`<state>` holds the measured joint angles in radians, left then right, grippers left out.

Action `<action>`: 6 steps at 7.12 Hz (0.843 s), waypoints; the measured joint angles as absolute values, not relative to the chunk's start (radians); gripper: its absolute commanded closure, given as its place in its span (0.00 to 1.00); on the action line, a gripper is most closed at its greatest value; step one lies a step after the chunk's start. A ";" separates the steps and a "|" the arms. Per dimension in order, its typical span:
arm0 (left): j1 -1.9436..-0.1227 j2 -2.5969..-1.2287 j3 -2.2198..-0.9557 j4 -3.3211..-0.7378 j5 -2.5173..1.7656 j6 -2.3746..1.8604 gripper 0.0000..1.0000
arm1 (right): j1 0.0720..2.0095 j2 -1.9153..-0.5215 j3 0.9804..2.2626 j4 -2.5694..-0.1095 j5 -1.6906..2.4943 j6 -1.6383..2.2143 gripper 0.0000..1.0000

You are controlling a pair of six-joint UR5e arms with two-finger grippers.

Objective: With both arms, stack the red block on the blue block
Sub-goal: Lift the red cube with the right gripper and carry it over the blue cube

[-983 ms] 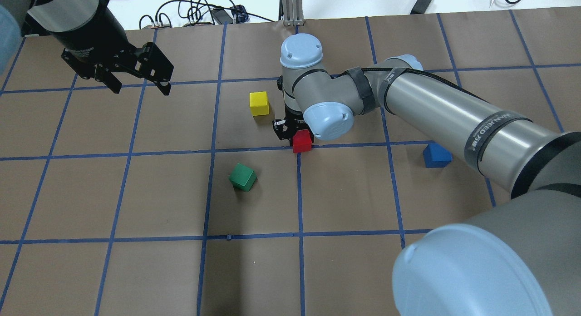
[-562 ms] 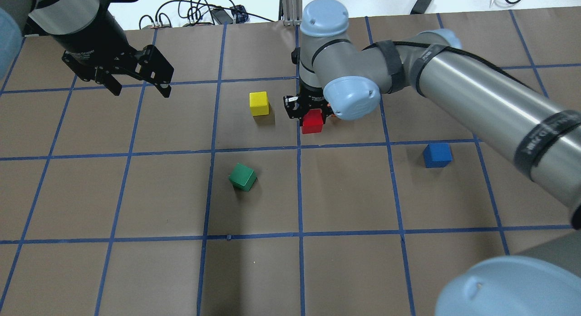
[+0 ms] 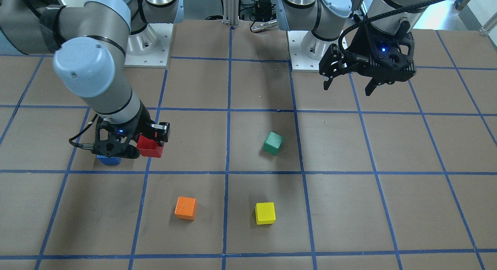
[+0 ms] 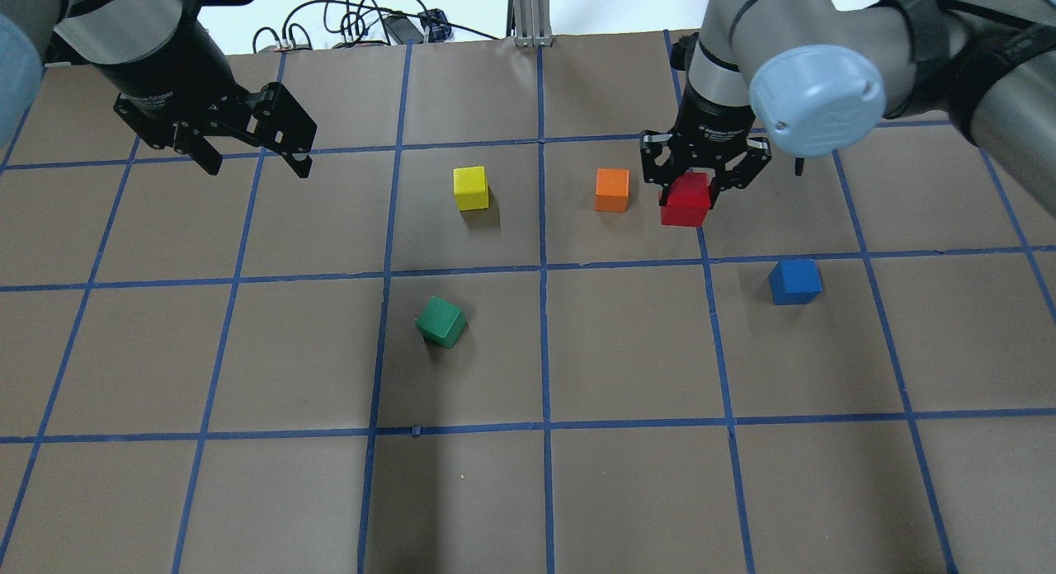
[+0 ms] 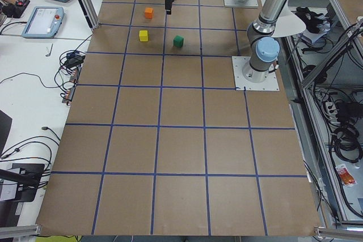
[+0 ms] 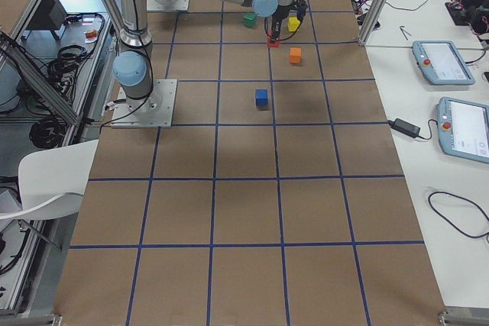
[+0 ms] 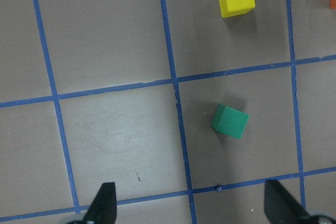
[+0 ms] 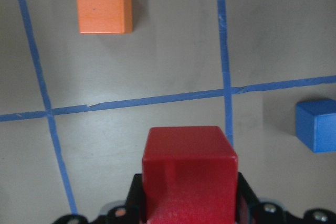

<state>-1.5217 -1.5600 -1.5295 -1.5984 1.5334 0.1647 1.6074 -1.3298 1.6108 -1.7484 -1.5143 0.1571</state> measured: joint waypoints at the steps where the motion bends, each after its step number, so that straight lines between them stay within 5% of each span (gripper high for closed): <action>1: -1.522 -1.561 -1.529 -1.598 1.533 0.162 0.00 | 1.557 -1.343 1.634 -1.743 -1.529 0.106 1.00; 6: -1.522 -1.564 -1.529 -1.599 1.532 0.156 0.00 | 1.387 -1.362 1.765 -1.807 -1.599 -0.156 1.00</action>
